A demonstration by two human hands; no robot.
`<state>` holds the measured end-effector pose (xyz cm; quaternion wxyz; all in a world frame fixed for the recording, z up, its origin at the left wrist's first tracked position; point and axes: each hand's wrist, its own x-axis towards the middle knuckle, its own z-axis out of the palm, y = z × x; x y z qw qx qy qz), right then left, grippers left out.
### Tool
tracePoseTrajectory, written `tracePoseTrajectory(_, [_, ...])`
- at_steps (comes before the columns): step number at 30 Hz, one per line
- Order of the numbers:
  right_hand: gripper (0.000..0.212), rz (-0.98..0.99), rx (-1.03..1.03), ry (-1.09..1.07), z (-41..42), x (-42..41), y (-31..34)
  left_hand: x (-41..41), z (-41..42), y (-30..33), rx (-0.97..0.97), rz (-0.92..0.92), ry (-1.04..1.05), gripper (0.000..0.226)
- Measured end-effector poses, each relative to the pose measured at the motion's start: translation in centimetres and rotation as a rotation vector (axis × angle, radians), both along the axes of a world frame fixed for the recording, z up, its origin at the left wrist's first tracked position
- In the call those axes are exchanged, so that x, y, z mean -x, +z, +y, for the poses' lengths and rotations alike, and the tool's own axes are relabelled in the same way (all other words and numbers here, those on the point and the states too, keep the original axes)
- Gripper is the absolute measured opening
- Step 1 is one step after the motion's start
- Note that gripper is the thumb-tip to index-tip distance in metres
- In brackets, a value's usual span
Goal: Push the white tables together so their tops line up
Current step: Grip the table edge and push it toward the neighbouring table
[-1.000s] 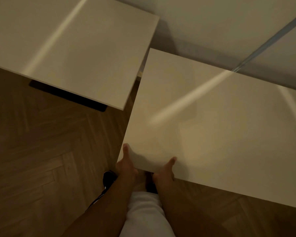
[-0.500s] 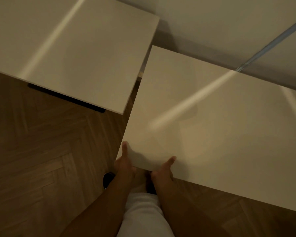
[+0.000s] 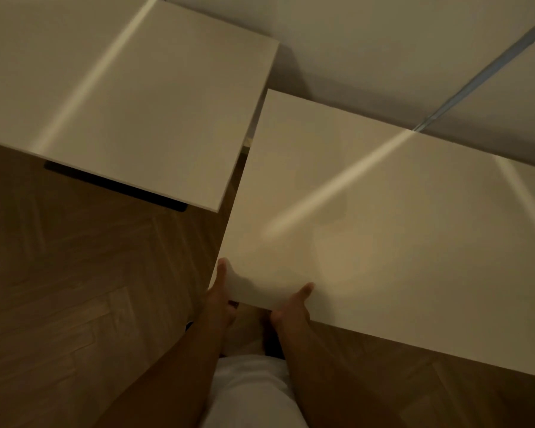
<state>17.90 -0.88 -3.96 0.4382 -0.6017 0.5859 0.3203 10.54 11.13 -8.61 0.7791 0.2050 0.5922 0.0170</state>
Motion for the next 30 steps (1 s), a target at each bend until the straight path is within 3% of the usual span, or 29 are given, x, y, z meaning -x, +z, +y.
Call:
tracePoseTrajectory(2, [0.104,-0.026,0.001,0.025,-0.7,-0.3,0.3,0.3,0.8,0.7,-0.096,0.073,-0.088,0.076])
tracePoseTrajectory(4, [0.079,-0.093,-0.026,-0.063,-1.5,-0.4,0.0,1.0,2.0,1.0,-0.348,0.269,-0.327,0.090])
tracePoseTrajectory(7, [0.083,-0.082,-0.272,0.067,-2.4,0.1,-0.5,1.6,2.4,2.2,-0.676,0.275,-0.560,0.099])
tracePoseTrajectory(9, [0.087,-0.072,-0.378,0.095,-3.2,0.5,-1.8,2.0,1.7,3.6,-0.870,0.266,-0.691,0.078])
tracePoseTrajectory(12, [0.079,-0.059,-0.400,0.386,-4.7,1.3,0.3,2.9,0.1,4.3,-1.135,0.259,-0.848,0.065])
tracePoseTrajectory(15, [0.076,-0.058,-0.207,0.953,-7.8,1.7,0.9,3.8,-1.8,4.2,-1.306,0.226,-1.021,0.064])
tracePoseTrajectory(17, [0.049,-0.185,-0.066,1.311,-10.1,1.2,0.6,3.9,-2.9,4.0,-1.445,0.174,-1.162,0.069])
tracePoseTrajectory(18, [0.038,-0.267,-0.023,1.395,-11.2,0.9,0.6,3.7,-3.6,4.2,-1.477,0.152,-1.235,0.072])
tracePoseTrajectory(22, [0.026,-0.658,0.116,1.348,-14.6,-0.8,2.2,1.6,-6.7,4.4,-1.546,0.064,-1.356,0.081])
tracePoseTrajectory(25, [0.036,-0.856,0.238,1.469,-16.7,-1.8,2.3,-0.1,-9.4,4.1,-1.566,0.072,-1.422,0.083])
tracePoseTrajectory(30, [0.087,-0.810,0.230,1.748,-19.8,-2.7,1.2,-2.0,-14.1,4.5,-1.528,0.131,-1.511,0.097])
